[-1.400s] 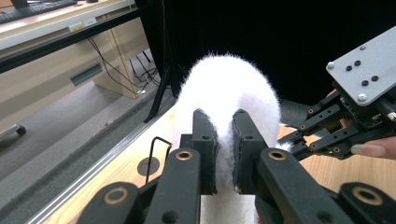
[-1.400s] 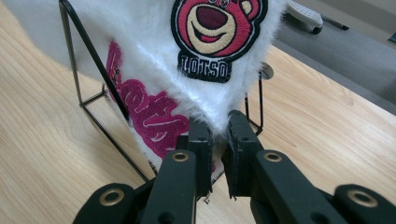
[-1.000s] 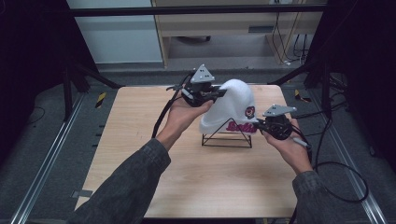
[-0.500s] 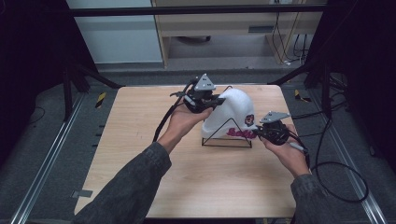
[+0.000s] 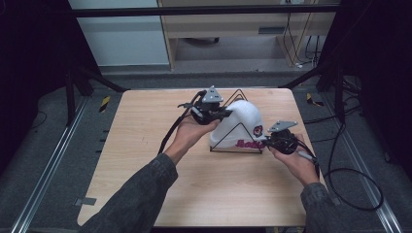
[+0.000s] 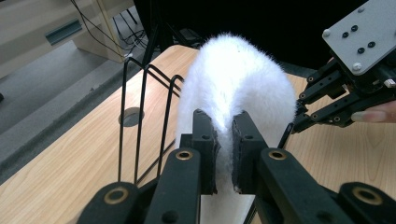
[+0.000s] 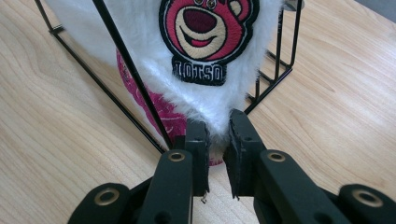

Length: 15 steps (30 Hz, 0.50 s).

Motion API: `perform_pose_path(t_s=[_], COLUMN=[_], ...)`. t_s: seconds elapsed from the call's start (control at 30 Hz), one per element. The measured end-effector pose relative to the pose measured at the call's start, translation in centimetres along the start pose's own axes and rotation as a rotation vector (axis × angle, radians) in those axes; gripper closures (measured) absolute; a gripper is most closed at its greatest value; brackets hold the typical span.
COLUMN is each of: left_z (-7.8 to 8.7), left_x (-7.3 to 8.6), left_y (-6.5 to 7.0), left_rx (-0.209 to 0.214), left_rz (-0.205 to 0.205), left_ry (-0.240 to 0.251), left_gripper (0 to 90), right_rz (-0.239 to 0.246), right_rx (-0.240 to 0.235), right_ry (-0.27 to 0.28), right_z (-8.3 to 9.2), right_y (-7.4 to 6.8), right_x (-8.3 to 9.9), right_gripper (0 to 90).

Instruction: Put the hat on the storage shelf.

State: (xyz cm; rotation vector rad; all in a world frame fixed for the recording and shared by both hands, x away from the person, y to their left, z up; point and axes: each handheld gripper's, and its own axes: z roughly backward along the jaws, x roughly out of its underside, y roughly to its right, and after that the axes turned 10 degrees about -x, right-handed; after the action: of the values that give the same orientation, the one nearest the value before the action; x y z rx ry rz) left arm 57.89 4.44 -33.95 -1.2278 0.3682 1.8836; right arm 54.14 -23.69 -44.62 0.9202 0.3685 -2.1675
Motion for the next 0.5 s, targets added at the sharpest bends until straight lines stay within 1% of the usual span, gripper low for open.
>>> perform_pose_path(t_s=[0.13,0.23,0.33,0.4,0.5], left_z=[-0.16,-0.20,-0.22,-0.24,-0.15], left_x=[0.23,0.46,0.65,0.71,0.72], left_y=[0.08,0.29,0.41,0.42,0.33], left_rx=[0.001,-0.001,0.004,-0.002,-0.012], left_rz=[0.004,0.003,0.007,0.008,0.013], left_ry=[0.001,-0.001,0.002,0.002,0.006], left_gripper=[82.0,81.9,81.3,79.9,76.8], right_rz=[-0.011,-0.022,-0.021,-0.029,-0.029], right_rx=[0.001,-0.010,-0.008,-0.005,0.001], right_ry=[-0.001,0.005,0.003,0.008,0.012], right_z=[-0.08,-0.14,-0.15,-0.06,0.21], right_y=[0.02,0.01,0.08,0.10,0.20], right_x=[0.26,0.54,0.73,0.82,0.93], right_gripper=[79.6,79.4,78.7,78.1,76.9])
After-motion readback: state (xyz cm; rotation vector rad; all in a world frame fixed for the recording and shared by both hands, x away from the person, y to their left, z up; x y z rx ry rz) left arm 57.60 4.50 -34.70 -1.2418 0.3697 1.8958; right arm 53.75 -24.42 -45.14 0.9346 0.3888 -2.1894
